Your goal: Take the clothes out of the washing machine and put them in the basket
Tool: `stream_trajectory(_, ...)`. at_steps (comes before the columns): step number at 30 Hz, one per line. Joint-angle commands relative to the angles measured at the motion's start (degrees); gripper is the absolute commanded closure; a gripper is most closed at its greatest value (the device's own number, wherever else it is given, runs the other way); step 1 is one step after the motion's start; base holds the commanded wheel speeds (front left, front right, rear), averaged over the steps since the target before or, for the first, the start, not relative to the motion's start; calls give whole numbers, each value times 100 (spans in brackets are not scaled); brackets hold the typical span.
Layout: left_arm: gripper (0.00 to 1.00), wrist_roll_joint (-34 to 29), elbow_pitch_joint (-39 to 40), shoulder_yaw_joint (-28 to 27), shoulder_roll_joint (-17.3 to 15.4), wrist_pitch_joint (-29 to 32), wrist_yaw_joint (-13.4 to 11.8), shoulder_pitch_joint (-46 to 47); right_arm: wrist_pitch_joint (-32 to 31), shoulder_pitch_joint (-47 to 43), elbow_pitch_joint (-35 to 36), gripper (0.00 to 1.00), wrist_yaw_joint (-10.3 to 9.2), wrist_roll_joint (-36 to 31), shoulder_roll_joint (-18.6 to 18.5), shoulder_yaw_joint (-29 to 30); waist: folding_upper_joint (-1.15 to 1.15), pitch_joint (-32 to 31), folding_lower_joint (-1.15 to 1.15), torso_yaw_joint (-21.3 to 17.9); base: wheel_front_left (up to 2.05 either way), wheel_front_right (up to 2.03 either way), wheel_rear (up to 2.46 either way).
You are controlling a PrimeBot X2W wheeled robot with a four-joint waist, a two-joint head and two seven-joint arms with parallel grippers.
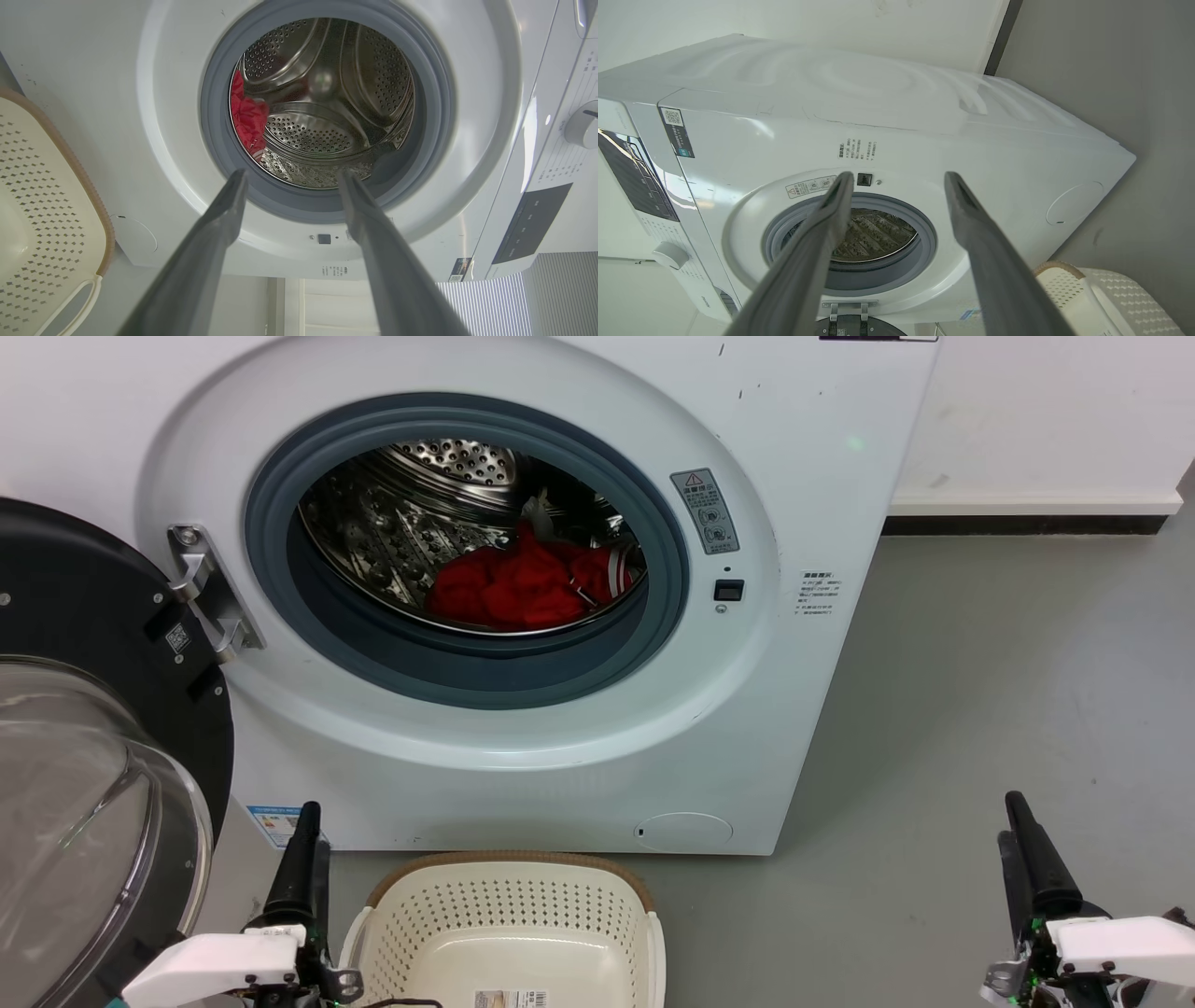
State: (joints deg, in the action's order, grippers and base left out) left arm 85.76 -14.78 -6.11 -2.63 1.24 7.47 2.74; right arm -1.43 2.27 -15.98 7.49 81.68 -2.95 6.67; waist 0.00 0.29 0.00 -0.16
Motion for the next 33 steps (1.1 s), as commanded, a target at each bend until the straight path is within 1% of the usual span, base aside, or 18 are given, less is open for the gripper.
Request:
stream_trajectory(1,0,-169,127,-89,-13,-59,1,60,69,78,117,0,0,-297,0,57,0,1,0,-1,0,0,0)
stream_trajectory(6,0,-738,261,-288,-14,-176,-126,94,187,98,238,0,0,-1142,1,141,0,9,0,-5,0,0,0)
stream_trajectory(13,0,-1643,671,-310,-17,-331,-380,96,345,99,642,0,0,-2365,2,197,0,31,0,-8,0,0,0)
stream_trajectory(19,0,-2522,1065,-178,-18,-457,-674,50,468,75,947,0,0,-3187,2,166,0,48,0,-9,0,0,0)
stream_trajectory(26,0,-3515,1348,147,-20,-591,-980,-33,606,17,1292,0,0,-4080,3,81,0,58,0,-8,0,0,0)
stream_trajectory(28,0,-3656,1403,228,-20,-629,-1012,-55,643,-13,1364,0,0,-4291,3,42,0,63,0,-9,0,0,0)
stream_trajectory(33,0,-3972,1472,329,-20,-702,-945,-120,719,-60,1486,0,0,-4627,4,-20,0,72,0,-10,0,0,0)
